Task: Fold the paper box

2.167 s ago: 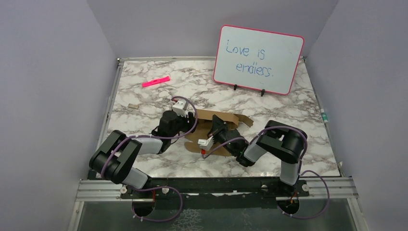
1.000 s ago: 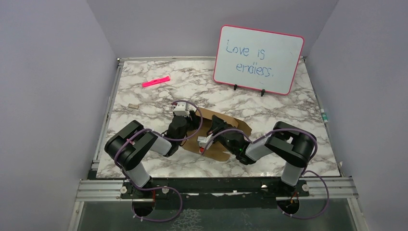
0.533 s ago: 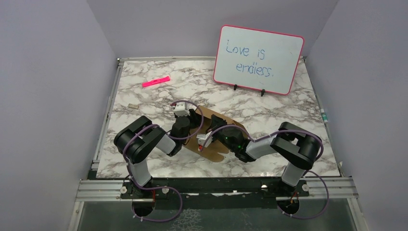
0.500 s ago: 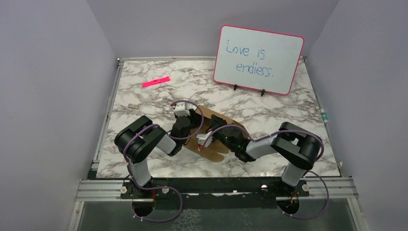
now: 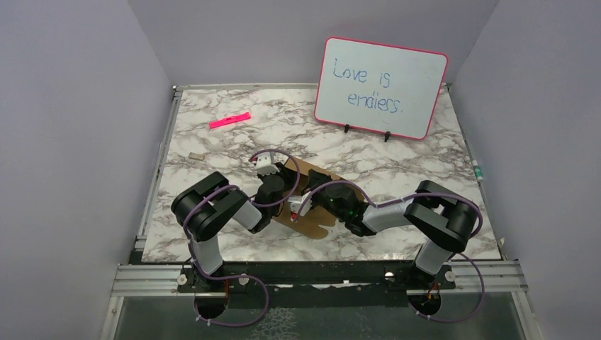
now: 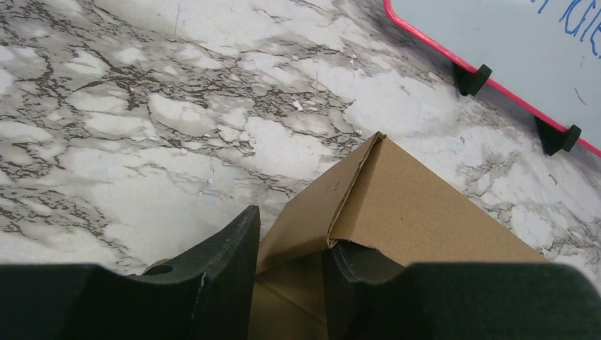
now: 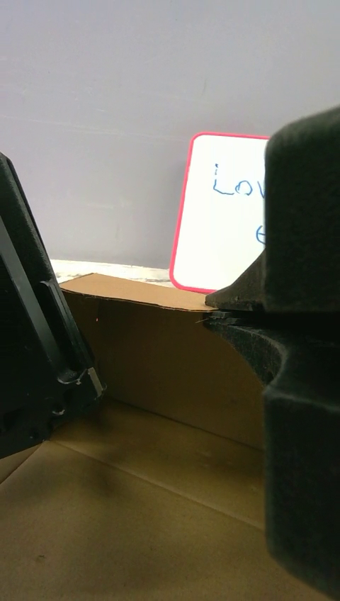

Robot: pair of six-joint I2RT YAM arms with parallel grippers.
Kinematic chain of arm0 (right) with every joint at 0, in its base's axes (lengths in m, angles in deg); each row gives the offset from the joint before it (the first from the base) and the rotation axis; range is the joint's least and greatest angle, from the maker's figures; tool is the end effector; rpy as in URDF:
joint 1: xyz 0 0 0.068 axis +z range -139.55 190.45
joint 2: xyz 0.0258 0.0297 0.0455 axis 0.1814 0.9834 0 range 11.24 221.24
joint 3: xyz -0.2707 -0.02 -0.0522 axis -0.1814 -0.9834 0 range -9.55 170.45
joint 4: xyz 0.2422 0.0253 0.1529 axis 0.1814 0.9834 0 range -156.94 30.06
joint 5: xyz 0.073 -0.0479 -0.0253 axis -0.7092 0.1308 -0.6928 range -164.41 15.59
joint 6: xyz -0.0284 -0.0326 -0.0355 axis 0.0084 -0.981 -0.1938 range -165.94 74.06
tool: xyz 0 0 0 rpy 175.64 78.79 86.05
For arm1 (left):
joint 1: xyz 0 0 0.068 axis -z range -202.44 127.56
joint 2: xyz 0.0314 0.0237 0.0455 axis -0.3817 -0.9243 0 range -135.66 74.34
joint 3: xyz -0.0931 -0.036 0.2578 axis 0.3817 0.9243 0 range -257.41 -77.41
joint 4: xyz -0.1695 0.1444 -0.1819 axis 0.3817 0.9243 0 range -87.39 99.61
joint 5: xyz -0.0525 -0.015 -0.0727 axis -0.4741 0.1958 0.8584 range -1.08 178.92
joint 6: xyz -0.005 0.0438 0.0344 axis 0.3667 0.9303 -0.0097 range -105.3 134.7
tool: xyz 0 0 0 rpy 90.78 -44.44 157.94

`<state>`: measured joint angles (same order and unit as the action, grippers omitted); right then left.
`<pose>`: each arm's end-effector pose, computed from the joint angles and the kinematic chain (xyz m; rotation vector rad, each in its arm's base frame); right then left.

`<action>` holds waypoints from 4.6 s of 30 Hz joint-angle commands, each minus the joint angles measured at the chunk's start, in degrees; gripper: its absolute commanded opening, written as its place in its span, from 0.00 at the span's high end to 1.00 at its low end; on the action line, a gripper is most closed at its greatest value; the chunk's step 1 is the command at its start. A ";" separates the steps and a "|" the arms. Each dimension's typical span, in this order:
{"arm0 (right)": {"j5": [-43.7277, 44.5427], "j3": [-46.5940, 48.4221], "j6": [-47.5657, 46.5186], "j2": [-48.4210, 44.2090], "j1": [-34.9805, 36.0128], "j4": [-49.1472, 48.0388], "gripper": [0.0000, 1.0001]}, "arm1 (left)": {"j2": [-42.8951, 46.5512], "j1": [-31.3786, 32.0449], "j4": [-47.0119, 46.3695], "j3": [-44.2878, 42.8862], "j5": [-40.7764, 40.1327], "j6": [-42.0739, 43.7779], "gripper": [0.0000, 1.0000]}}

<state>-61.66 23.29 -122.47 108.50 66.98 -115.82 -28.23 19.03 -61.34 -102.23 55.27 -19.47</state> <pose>0.1909 0.2733 0.1292 -1.6363 0.8819 -0.4482 0.2373 -0.1812 0.0958 -0.3013 1.7644 -0.4214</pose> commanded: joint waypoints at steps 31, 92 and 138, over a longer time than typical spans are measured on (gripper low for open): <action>1.28 6.34 17.45 0.77 1.04 14.09 0.76 | 7.00 -4.73 3.48 5.94 0.61 10.12 0.80; -9.11 7.74 45.98 -23.85 1.03 34.72 0.49 | 31.90 -3.77 22.90 14.24 11.91 1.96 0.21; 20.22 3.16 122.80 -22.09 0.54 35.57 0.57 | 21.39 -18.06 58.91 -20.07 42.69 5.45 0.26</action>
<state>-43.65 27.27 -0.90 84.78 67.77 -74.45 -6.65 1.18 -1.08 -122.05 94.22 -14.40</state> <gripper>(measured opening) 0.434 0.754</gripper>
